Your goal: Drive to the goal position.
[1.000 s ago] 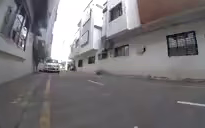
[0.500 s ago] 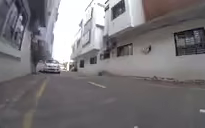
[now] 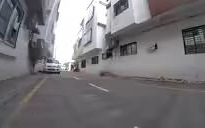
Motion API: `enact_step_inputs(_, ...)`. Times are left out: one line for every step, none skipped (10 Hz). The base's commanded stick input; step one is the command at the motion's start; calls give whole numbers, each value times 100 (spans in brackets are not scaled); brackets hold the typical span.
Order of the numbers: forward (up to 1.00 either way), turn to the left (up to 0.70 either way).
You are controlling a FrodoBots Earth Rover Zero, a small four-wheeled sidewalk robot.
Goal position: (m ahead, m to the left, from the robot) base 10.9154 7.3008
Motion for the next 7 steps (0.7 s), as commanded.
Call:
enact_step_inputs(100,17)
enact_step_inputs(100,37)
enact_step_inputs(100,29)
enact_step_inputs(100,21)
enact_step_inputs(100,14)
enact_step_inputs(100,6)
enact_step_inputs(100,0)
